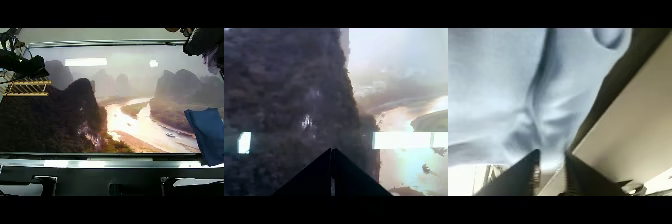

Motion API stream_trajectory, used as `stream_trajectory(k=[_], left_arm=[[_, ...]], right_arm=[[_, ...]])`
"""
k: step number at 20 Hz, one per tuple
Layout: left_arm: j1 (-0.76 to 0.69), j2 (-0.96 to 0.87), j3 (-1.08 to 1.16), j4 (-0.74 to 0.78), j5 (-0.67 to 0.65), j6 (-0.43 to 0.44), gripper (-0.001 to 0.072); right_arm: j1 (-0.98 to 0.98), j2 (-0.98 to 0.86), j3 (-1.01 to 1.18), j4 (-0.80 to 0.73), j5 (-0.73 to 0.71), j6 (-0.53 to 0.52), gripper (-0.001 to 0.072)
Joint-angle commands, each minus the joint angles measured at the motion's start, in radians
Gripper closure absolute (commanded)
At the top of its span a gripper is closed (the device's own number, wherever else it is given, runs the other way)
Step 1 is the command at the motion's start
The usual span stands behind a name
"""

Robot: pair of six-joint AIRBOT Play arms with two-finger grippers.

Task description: Fold the clothes and pants, and hang the long-sleeved shirts on hangers.

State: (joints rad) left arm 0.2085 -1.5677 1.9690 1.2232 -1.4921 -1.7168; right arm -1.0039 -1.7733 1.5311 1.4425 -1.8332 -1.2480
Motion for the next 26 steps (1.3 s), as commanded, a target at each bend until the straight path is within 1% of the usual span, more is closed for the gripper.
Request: stream_trajectory(k=[1, 2, 3, 4, 6, 8, 9, 11, 13, 14, 15, 18, 21, 23, 26], left_arm=[[0.0, -0.001, 0.0, 0.0, 0.0, 0.0, 0.069], [0.0, -0.001, 0.0, 0.0, 0.0, 0.0, 0.069], [0.0, -0.001, 0.0, 0.0, 0.0, 0.0, 0.069], [0.0, -0.001, 0.0, 0.0, 0.0, 0.001, 0.069], [0.0, -0.001, 0.0, 0.0, 0.0, 0.024, 0.069], [0.0, -0.003, 0.0, 0.0, -0.002, 0.039, 0.069], [0.0, -0.004, 0.0, 0.001, -0.008, 0.06, 0.069], [-0.005, -0.004, 0.0, 0.031, -0.037, 0.093, 0.069], [-0.012, 0.003, 0.0, 0.106, -0.079, 0.135, 0.0691], [-0.017, 0.01, 0.0, 0.135, -0.086, 0.158, 0.069], [-0.017, 0.019, 0.0, 0.151, -0.086, 0.177, 0.069], [-0.017, 0.053, 0.0, 0.151, -0.086, 0.215, 0.069], [-0.016, 0.067, 0.0, 0.151, -0.1, 0.225, 0.0689], [-0.017, 0.065, 0.0, 0.15, -0.144, 0.222, 0.0689], [-0.017, 0.061, 0.0, 0.15, -0.142, 0.222, 0.0689]], right_arm=[[0.0, 0.018, 0.0, -0.039, 0.0, -0.001, 0.0357], [0.0, 0.031, 0.0, -0.04, 0.021, -0.006, 0.0316], [0.0, 0.051, 0.0, -0.033, 0.058, -0.013, 0.0316], [0.0, 0.078, 0.0, 0.008, 0.116, -0.02, 0.0317], [0.005, 0.142, 0.0, 0.221, 0.291, -0.096, 0.0328], [0.058, 0.205, 0.0, 0.454, 0.466, -0.232, 0.0376], [0.108, 0.227, 0.001, 0.509, 0.519, -0.274, 0.038], [0.257, 0.258, 0.001, 0.555, 0.55, -0.361, 0.0455], [0.446, 0.272, 0.001, 0.563, 0.536, -0.407, 0.0592], [0.55, 0.278, 0.001, 0.563, 0.537, -0.406, 0.0623], [0.645, 0.285, 0.001, 0.563, 0.543, -0.407, 0.0683], [0.903, 0.289, 0.003, 0.55, 0.561, -0.409, 0.0682], [1.073, 0.289, 0.003, 0.46, 0.605, -0.377, 0.0682], [1.116, 0.289, 0.003, 0.406, 0.626, -0.378, 0.0682], [1.119, 0.291, 0.003, 0.378, 0.616, -0.383, 0.0677]])
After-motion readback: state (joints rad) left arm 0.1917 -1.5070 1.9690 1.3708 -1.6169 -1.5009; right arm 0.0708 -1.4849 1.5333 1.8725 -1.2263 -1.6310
